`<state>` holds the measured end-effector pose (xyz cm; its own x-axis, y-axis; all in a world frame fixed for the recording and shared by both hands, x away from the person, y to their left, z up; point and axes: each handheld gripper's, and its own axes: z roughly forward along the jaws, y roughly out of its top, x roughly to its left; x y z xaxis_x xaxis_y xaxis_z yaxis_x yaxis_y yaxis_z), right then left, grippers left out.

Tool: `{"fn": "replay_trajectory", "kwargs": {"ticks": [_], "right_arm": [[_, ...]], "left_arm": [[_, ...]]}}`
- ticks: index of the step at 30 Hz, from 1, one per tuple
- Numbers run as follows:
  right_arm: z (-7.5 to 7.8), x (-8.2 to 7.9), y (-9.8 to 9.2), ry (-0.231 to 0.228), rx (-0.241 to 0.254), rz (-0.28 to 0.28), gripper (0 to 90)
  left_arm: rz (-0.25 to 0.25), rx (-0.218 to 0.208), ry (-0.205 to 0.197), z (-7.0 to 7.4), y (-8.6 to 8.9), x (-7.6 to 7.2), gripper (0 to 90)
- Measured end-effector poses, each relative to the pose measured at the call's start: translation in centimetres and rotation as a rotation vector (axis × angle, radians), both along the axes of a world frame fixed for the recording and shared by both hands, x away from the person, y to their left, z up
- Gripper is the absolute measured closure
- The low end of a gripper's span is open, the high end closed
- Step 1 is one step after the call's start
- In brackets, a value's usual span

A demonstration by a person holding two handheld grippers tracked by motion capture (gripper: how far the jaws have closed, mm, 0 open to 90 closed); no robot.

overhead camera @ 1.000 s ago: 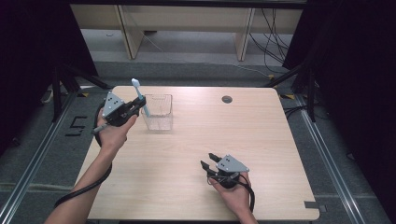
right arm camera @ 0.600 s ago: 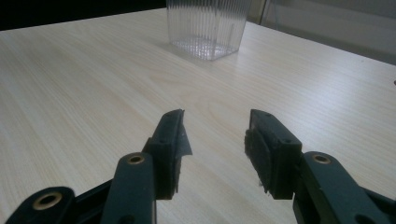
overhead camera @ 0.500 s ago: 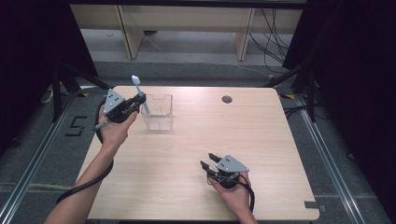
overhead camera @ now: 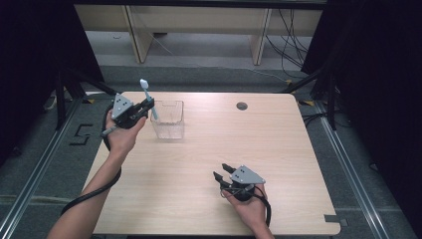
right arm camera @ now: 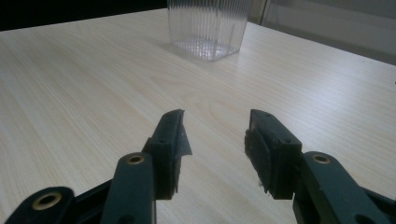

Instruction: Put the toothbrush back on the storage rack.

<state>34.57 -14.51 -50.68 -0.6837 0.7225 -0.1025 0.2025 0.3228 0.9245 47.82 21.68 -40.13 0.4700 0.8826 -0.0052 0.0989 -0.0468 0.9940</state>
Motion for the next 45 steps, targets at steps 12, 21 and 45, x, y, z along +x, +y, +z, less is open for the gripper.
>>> {"fn": "replay_trajectory", "kwargs": {"ticks": [12, 21, 45], "right_arm": [[0.0, 0.0, 0.0, 0.000, -0.001, 0.000, 56.0], [0.0, -0.1, 0.1, 0.020, 0.008, 0.001, 55.9], [-0.2, -0.2, 0.3, 0.032, 0.014, -0.012, 55.7]], "left_arm": [[0.023, 0.007, 0.014, -0.8, 0.4, 0.7, 82.6], [0.032, 0.018, 0.022, -1.2, 0.4, 0.9, 82.6], [0.050, 0.028, 0.070, -2.6, 0.5, 1.0, 82.6]]}}
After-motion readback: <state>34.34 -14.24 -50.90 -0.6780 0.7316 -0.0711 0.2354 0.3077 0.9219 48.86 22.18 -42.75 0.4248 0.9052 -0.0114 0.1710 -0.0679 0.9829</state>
